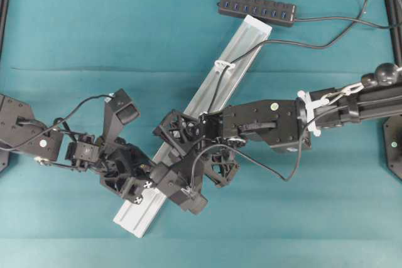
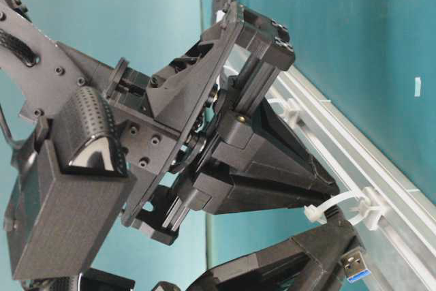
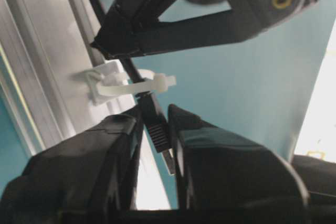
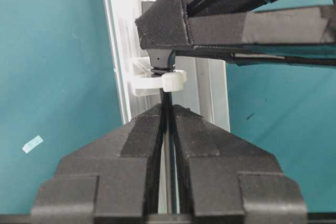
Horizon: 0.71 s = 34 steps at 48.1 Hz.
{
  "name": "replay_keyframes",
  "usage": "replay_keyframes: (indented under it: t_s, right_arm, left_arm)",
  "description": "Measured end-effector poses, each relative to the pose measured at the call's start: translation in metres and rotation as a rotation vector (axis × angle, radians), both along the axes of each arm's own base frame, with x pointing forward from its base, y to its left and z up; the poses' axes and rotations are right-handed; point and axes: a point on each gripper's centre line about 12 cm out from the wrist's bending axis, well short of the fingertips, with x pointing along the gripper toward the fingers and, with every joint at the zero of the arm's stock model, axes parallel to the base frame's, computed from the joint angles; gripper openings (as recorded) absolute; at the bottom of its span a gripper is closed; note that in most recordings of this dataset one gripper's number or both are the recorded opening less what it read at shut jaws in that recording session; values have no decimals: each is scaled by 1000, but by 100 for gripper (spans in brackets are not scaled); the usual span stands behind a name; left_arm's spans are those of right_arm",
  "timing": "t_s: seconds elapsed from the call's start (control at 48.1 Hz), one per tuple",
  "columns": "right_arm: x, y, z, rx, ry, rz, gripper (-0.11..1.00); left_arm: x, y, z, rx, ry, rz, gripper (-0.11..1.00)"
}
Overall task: Pass the USB cable through three rings with both arms.
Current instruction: 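Push the plug through the third ring with the right gripper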
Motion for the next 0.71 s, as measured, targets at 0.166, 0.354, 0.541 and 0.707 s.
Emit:
replay_keyframes:
  t_s: [0.166,0.354,0.541,0.707]
  right_arm:
    - [0,0,1,0,-6,-1,7]
    - [2,0,1,0,-17,-2,7]
    - [2,0,1,0,-17,-2,8]
    - [2,0,1,-2,-15,-1,22]
  left_arm:
    - [0,0,0,-3,0,2,16]
    - [-1,0,-3,0,31,4,16]
    - [1,0,-3,7,77,6,13]
    - [0,0,-4,9,87,6,13]
